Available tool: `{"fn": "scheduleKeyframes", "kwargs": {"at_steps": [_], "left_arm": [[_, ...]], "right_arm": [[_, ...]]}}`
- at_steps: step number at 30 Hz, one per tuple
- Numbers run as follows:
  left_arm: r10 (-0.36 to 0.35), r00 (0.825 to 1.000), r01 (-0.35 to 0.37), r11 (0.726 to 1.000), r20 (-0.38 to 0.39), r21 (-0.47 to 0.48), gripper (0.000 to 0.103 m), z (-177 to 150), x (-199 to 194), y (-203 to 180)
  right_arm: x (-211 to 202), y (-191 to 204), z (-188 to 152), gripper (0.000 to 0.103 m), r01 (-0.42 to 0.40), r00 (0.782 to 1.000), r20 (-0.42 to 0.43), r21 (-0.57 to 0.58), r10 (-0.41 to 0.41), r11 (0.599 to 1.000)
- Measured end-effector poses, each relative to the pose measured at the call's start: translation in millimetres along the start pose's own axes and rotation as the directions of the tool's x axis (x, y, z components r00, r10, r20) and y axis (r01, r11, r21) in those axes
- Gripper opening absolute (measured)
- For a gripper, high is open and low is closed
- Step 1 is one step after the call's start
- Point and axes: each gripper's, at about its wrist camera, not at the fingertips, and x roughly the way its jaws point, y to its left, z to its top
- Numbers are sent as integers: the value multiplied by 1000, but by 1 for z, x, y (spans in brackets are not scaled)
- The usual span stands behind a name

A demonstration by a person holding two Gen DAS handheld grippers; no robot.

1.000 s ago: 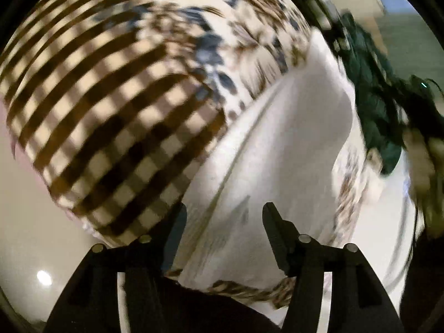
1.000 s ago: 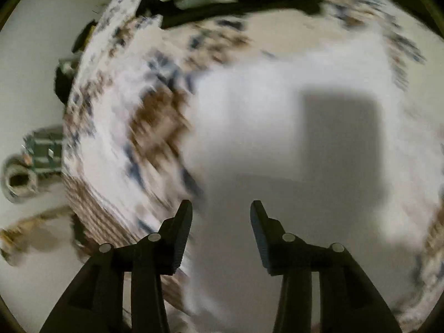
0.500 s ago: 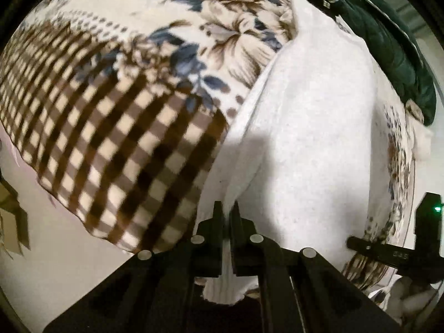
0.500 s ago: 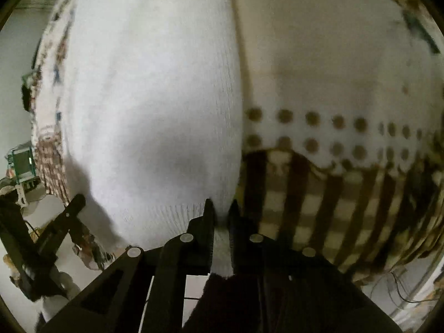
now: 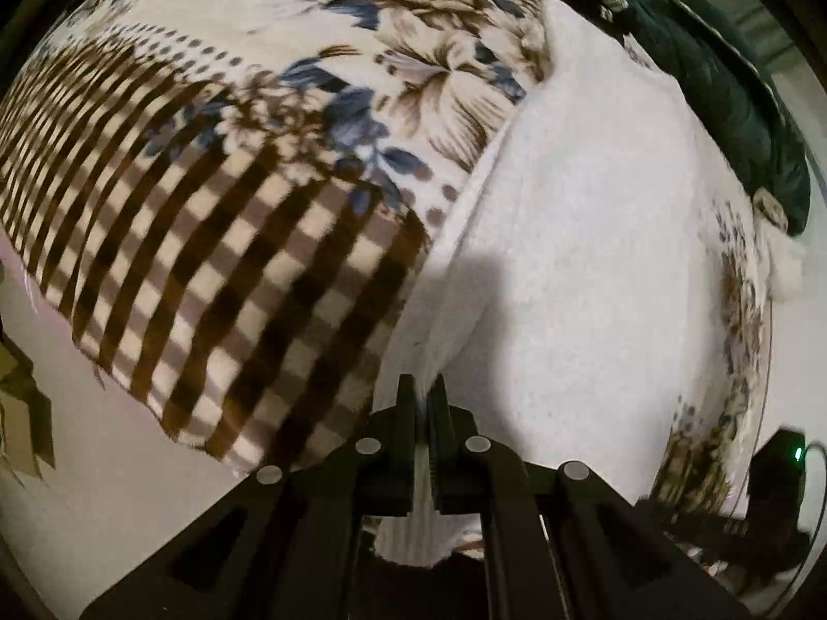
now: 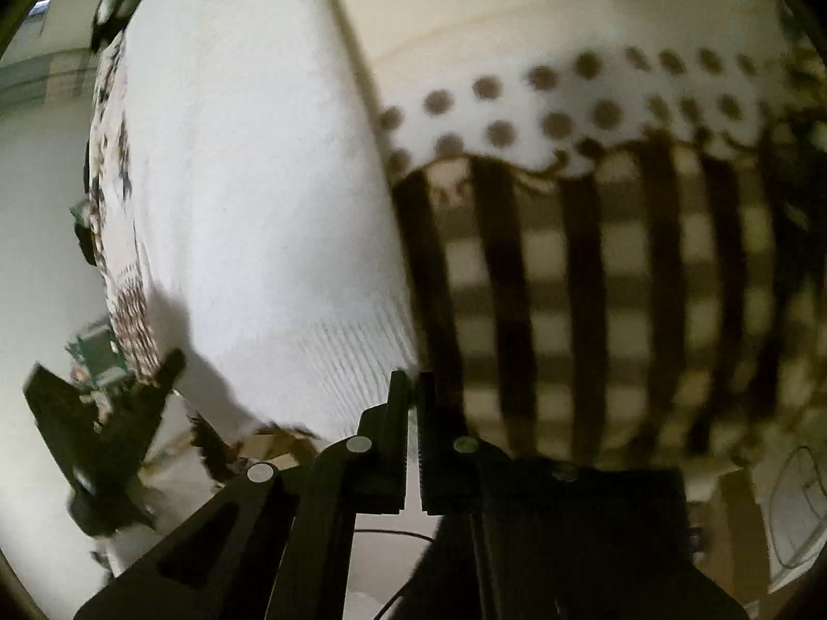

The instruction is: Fold small clothes

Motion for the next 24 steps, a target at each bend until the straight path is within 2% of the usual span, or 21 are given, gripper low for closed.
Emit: {"fn": "scheduleKeyframes", "kwargs": {"at_steps": [3,6,9,10,11,12,14,15,17,19,21,24], "left_arm": [[24,1000,-24,1000,-19,-5,3,-1,9,10],[31,996,-33,999,-84,-11,6,5,33,18],[-19,993,17,1000,-117,-19,8,16,22,17],[-25,993,25,1000,-112,-5,11,21,7,12],[-37,995,38,999,-95,1,23,26,-6,9],[-60,996,60,998,-73,4,38,33,-18,7],[-109,994,109,994,-19,5,59,64,-39,-3],[-134,991,134,991,4,6,60,77,-42,-6],[-200,979,199,980,42,23,60,130,-34,-22],[-228,971,225,973,73,39,60,178,-15,-44],[-284,954,280,958,92,59,60,240,18,-66],[-288,956,282,953,49,107,60,303,70,-96]], "right_arm": [[-7,-7,-16,2,21,1000,-21,-5,-21,1000],[11,-8,-17,2,58,997,-45,-27,-59,998],[17,-5,-4,5,122,988,-80,-104,-130,987],[11,-4,0,10,112,989,-88,-116,-122,987],[1,-4,4,20,94,990,-95,-121,-106,988],[-10,-2,7,40,90,991,-91,-119,-101,989],[-43,-8,17,51,93,993,-57,-115,-100,989],[-57,-7,23,51,98,994,-36,-111,-103,989],[-87,-5,47,53,111,994,19,-89,-109,990],[-106,7,78,54,93,993,80,-57,-88,994],[-124,21,120,59,65,985,160,-34,-59,997],[-143,46,193,60,63,946,321,-32,-49,998]]}}
